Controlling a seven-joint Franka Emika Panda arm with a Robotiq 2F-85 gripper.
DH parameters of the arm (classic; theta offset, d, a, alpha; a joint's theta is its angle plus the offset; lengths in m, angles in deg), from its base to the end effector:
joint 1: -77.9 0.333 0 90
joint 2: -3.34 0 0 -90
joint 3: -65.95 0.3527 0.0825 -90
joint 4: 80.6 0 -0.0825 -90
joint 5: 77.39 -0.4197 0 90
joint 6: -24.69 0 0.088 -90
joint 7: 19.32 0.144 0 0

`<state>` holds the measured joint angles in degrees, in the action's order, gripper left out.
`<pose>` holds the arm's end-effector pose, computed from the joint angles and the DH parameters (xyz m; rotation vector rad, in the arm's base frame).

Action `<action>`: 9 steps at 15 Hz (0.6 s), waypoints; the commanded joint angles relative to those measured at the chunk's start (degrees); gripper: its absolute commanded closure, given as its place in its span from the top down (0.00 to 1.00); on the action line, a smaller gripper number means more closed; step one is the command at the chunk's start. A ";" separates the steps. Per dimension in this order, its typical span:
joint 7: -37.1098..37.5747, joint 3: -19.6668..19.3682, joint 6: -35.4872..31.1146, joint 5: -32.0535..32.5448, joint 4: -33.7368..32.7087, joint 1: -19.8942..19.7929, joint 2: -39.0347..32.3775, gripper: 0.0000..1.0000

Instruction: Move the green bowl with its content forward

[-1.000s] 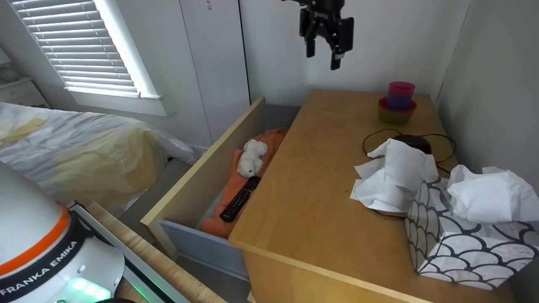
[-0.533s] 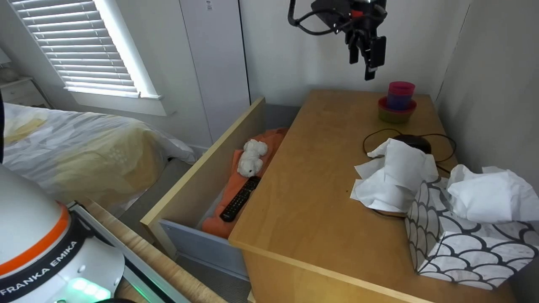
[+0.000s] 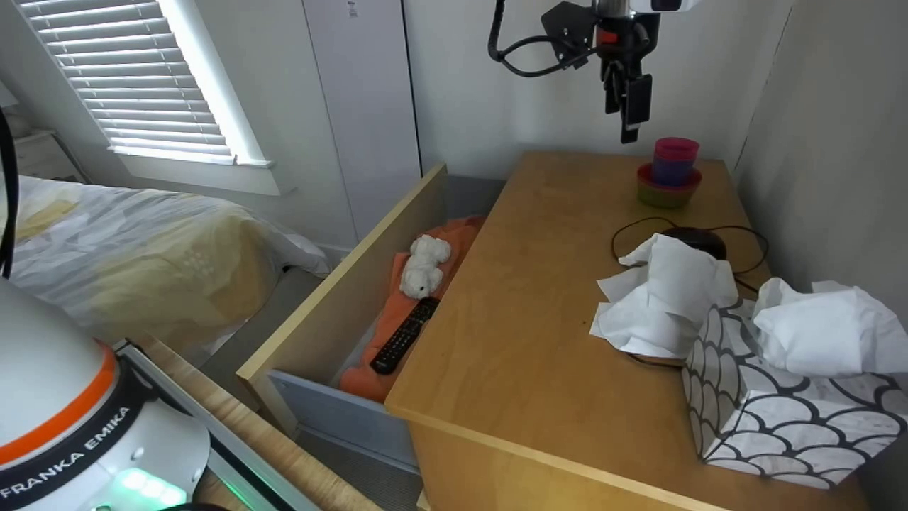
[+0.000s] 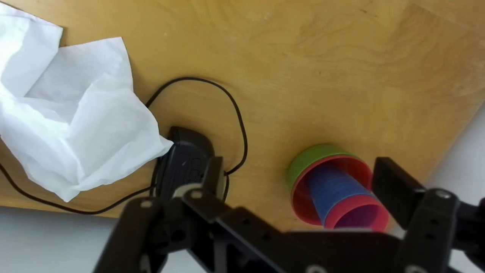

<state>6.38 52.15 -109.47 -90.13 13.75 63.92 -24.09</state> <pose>0.6800 -0.3240 0.3441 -2.6579 1.5060 -0.3593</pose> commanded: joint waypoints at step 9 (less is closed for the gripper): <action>1.80 -0.21 -7.48 -0.69 -5.32 -0.71 -9.66 1.00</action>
<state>6.77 51.98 -115.45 -90.12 11.98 63.80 -29.20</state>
